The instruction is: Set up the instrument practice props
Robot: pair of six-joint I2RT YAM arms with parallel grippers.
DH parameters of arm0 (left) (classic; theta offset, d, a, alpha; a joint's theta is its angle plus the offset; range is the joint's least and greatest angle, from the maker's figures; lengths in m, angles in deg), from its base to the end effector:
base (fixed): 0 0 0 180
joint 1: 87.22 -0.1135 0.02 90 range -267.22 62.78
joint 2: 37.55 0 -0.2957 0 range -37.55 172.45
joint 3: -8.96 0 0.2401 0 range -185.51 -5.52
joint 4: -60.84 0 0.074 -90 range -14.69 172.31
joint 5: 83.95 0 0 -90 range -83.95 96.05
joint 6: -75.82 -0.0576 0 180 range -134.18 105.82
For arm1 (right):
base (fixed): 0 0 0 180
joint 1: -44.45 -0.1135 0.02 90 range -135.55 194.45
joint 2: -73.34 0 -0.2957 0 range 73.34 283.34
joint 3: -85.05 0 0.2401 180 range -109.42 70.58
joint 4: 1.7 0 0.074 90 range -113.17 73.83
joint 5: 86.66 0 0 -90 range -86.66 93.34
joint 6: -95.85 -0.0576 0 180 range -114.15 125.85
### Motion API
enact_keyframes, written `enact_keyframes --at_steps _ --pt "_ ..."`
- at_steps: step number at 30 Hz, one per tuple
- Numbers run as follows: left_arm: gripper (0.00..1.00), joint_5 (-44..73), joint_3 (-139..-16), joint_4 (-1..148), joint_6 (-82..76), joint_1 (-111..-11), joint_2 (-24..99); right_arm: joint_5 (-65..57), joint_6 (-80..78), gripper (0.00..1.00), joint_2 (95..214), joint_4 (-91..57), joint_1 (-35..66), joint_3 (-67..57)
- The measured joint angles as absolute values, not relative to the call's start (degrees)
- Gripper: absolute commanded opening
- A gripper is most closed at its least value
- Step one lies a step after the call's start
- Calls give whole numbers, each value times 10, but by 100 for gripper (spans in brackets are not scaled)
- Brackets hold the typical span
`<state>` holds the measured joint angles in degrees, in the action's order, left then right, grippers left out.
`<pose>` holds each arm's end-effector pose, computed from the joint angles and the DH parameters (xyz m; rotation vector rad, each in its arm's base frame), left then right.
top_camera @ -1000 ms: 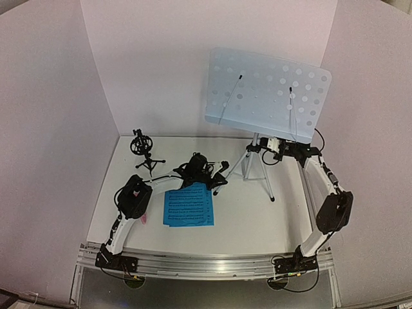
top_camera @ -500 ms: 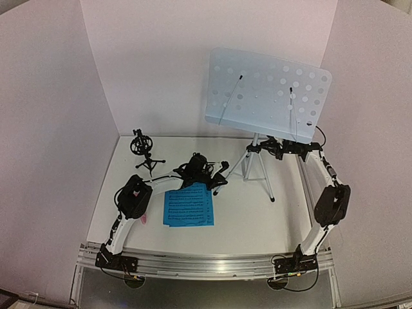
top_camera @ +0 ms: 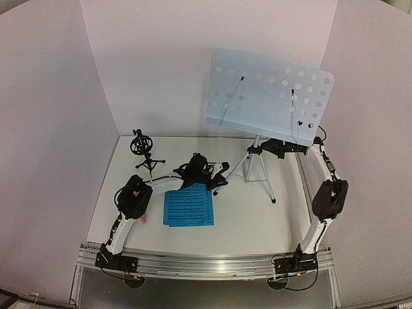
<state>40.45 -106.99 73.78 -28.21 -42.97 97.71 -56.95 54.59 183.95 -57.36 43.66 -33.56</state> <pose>0.3780 -0.4137 0.1774 1.3600 1.6899 -0.9464 0.4302 0.0560 0.3479 -1.2283 1.6042 0.7358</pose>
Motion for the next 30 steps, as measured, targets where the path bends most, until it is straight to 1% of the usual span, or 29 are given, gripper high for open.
enact_keyframes --at_steps 4,7,14,22,24,30 --pt "0 408 -1070 739 -292 -430 977 -596 502 16 1845 -605 442 -343" --pt "0 409 -1070 739 -294 -430 977 -613 430 22 1864 -632 443 -364" --pt "0 408 -1070 739 -293 -430 977 -620 318 27 1899 -700 440 -363" --pt "0 411 -1070 740 -304 -429 977 -609 276 46 1905 -718 436 -351" --pt "0 412 -1070 741 -306 -429 977 -599 276 48 1903 -718 436 -345" --pt "0 413 -1070 740 -314 -427 977 -562 292 48 1879 -728 441 -325"
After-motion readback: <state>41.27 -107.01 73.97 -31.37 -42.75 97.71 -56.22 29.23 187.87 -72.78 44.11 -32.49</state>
